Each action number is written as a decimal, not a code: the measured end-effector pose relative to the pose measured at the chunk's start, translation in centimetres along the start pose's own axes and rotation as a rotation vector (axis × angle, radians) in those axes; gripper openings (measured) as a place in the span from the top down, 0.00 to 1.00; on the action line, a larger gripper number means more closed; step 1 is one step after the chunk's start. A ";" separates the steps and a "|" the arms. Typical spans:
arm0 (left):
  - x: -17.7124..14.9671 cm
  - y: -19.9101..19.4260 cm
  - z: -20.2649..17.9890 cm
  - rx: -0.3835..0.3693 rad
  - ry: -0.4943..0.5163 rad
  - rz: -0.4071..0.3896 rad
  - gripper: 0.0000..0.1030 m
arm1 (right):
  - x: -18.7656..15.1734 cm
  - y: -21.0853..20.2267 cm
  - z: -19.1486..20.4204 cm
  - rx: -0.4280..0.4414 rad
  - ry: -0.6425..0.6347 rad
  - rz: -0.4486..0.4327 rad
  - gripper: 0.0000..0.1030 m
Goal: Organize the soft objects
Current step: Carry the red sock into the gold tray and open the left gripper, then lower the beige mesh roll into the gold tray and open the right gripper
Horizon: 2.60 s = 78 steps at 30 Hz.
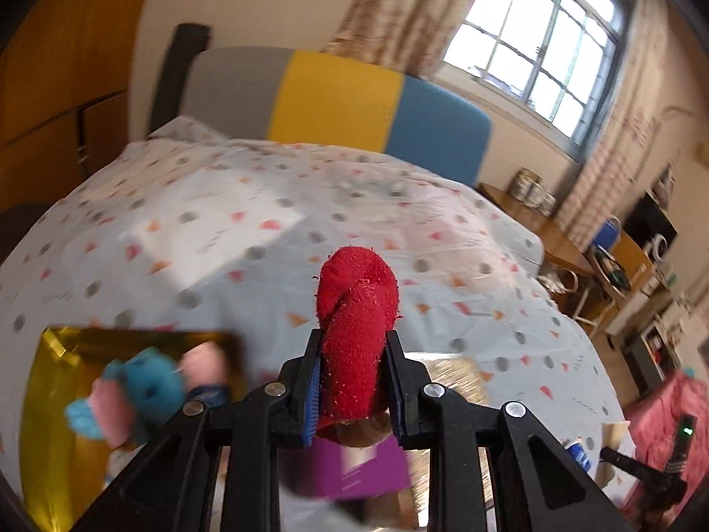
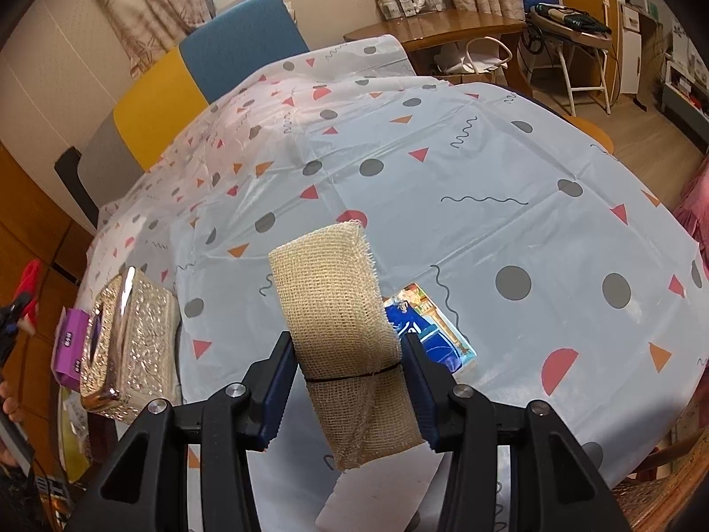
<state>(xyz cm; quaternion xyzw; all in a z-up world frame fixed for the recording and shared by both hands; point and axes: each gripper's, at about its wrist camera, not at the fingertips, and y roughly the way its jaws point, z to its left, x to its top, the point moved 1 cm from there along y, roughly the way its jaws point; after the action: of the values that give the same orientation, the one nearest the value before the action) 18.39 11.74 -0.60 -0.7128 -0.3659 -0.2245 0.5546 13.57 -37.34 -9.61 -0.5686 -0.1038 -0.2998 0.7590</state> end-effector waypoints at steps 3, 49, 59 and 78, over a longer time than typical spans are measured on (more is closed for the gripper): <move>-1.7 -1.2 3.5 0.027 -0.055 0.010 0.76 | 0.0 0.3 0.4 -0.025 -0.023 0.018 0.54; -14.6 -7.4 8.8 0.118 -0.043 0.059 0.32 | -0.8 4.3 4.8 -0.246 -0.238 0.204 0.54; -15.1 -7.4 7.8 0.109 -0.004 0.073 0.31 | 0.7 4.8 14.2 -0.066 -0.346 0.101 0.54; -15.6 -8.5 10.4 0.147 -0.054 0.060 0.29 | 1.5 2.6 38.5 0.277 -0.628 -0.066 0.54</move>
<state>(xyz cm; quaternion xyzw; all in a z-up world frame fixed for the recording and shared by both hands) 1.13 18.40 -9.58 -0.6866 -0.3748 -0.1609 0.6018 23.35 -1.72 1.80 -0.5210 -0.3904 -0.1175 0.7499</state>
